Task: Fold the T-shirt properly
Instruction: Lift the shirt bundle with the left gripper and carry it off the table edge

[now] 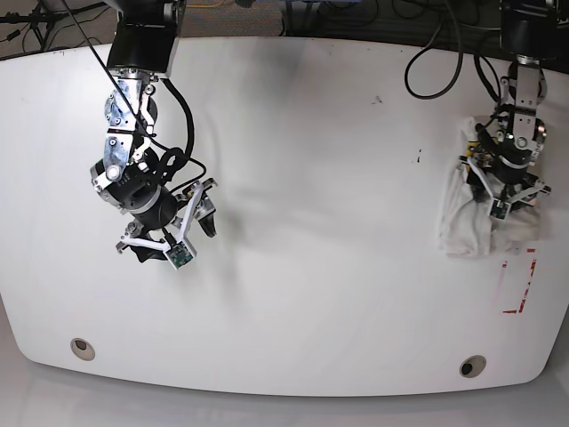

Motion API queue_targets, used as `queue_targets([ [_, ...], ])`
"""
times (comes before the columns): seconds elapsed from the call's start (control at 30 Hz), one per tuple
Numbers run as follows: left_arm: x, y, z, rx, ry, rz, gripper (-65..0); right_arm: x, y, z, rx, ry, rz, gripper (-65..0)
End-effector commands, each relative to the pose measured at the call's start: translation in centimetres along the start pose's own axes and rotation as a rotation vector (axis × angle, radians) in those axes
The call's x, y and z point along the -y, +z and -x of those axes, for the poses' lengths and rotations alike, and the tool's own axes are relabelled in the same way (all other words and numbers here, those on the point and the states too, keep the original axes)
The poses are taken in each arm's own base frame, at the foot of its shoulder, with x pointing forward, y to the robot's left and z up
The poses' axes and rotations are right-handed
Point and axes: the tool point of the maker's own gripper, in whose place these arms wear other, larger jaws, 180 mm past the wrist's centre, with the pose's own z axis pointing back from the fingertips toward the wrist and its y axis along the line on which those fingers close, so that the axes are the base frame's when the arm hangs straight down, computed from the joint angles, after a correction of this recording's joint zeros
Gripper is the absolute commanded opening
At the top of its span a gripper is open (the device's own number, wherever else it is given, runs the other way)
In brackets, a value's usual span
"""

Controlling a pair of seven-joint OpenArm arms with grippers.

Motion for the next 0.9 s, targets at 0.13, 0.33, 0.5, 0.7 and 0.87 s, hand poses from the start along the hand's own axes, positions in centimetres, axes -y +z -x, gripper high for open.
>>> queue_targets([
  [0.13, -4.6, 0.7, 6.3, -0.223, -0.102, -0.007, -27.8, -0.4, 1.0, -2.8, 0.096, 0.003, 0.012, -21.9],
  [0.33, -7.5, 1.0, 6.1, -0.236, -0.128, -0.036, -27.8, -0.9, 1.4, -2.2, 0.089, 0.005, 0.009, -21.9],
  [0.5, -10.3, 1.1, 6.0, -0.260, -0.152, -0.054, -27.8, -1.4, 1.8, -1.9, 0.087, 0.008, 0.006, -21.9],
  [0.7, -12.0, 1.5, 6.3, -0.286, -0.176, -0.037, -27.9, -1.9, 2.2, -1.3, 0.078, 0.009, 0.004, -21.9],
  [0.87, -13.2, 2.0, 6.3, -0.286, -0.164, -0.056, -27.9, -2.4, 2.3, -0.4, 0.061, 0.005, -0.006, -21.9],
])
